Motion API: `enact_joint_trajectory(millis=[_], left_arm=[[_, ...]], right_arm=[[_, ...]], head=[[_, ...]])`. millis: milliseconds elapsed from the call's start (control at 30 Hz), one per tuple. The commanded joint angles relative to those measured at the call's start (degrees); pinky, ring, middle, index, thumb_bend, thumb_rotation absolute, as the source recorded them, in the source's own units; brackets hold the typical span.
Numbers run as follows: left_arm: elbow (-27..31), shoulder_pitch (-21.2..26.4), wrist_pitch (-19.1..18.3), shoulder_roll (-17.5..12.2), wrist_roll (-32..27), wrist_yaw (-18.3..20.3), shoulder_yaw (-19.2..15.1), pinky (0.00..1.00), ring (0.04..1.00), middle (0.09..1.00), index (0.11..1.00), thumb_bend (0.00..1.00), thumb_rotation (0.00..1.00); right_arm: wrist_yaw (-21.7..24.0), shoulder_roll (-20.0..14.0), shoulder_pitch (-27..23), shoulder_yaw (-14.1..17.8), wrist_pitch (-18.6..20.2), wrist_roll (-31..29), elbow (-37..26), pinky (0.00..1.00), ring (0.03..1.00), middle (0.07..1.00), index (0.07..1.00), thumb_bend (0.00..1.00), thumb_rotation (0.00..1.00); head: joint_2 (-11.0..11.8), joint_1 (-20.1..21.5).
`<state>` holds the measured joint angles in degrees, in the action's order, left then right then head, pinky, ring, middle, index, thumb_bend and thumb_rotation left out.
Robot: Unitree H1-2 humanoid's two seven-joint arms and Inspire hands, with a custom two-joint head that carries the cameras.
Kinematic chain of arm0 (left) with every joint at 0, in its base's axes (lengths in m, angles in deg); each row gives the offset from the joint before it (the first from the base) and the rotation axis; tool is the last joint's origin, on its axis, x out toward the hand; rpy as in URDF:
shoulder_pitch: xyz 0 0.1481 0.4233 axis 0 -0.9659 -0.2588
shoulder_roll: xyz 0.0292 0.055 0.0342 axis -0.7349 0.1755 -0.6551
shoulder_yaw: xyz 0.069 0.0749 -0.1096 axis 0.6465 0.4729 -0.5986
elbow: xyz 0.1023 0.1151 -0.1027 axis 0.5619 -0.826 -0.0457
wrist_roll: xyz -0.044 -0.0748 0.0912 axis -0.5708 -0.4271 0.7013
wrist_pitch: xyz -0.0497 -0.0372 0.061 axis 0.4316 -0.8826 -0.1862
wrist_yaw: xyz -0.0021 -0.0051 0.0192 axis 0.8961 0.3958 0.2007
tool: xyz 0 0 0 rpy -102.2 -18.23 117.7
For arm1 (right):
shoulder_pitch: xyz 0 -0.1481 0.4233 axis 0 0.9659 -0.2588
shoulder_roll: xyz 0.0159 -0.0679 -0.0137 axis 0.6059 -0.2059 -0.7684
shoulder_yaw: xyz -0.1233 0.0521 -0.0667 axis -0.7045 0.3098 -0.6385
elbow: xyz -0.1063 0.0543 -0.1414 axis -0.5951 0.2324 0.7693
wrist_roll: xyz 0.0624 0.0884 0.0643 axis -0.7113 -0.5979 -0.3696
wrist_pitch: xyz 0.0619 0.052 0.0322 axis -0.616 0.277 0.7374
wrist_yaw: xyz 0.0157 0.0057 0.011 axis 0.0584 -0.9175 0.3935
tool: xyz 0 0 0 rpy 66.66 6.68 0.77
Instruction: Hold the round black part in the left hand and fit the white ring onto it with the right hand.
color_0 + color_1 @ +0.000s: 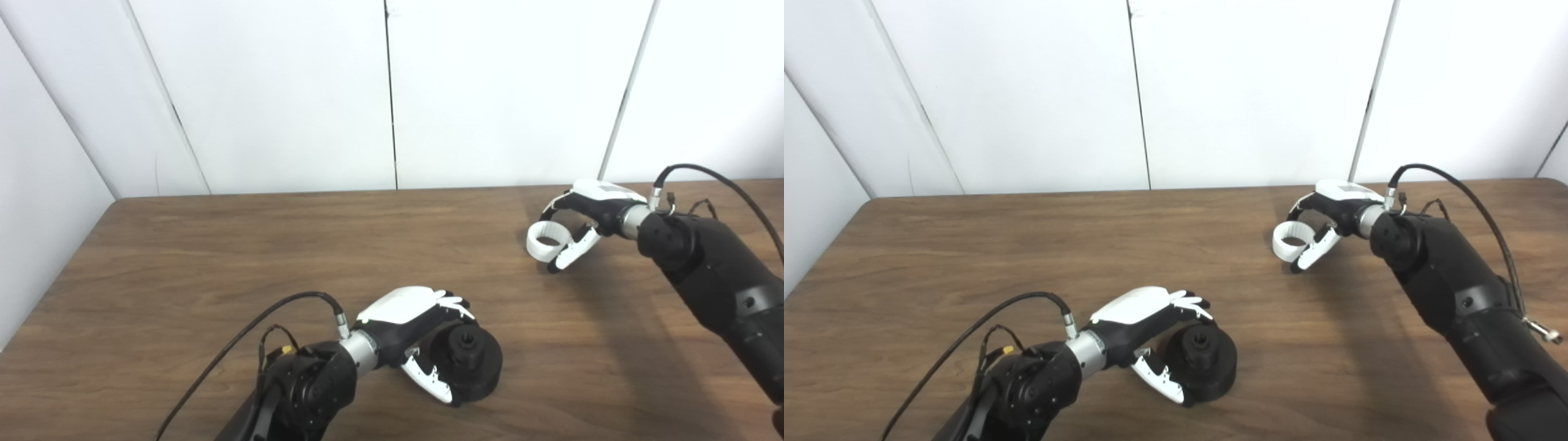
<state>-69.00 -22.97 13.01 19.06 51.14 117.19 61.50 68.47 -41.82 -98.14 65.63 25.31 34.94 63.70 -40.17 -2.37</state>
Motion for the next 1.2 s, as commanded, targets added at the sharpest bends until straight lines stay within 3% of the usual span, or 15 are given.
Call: enact_joint_trajectory(millis=[0,600,1167], left_arm=[[-0.15,0.67,-0.89,-0.34,-1.01,2.21,0.61,0.89,1.0,0.953,0.773,0.95,0.21],[0.19,0.4,-1.08,-0.34,-1.02,2.09,0.51,0.89,1.0,0.95,0.769,0.95,0.21],[0.13,0.3,-1.01,-0.44,-0.91,1.84,0.64,0.88,1.0,0.949,0.766,0.95,0.22]], right_arm=[[-1.52,-0.76,-3.49,0.67,-0.93,0.16,-1.83,0.93,0.991,0.9,0.746,0.87,0.29],[-3.33,-0.55,-3.27,0.61,-3.18,0.09,-1.23,0.88,0.963,0.877,0.68,0.8,0.27],[-3.91,-0.37,-2.76,1.01,-3.32,-0.46,-1.29,0.87,0.959,0.877,0.645,0.8,0.26]], head=[[-0.07,-0.13],[-0.12,-0.28],[-0.18,-0.27]])
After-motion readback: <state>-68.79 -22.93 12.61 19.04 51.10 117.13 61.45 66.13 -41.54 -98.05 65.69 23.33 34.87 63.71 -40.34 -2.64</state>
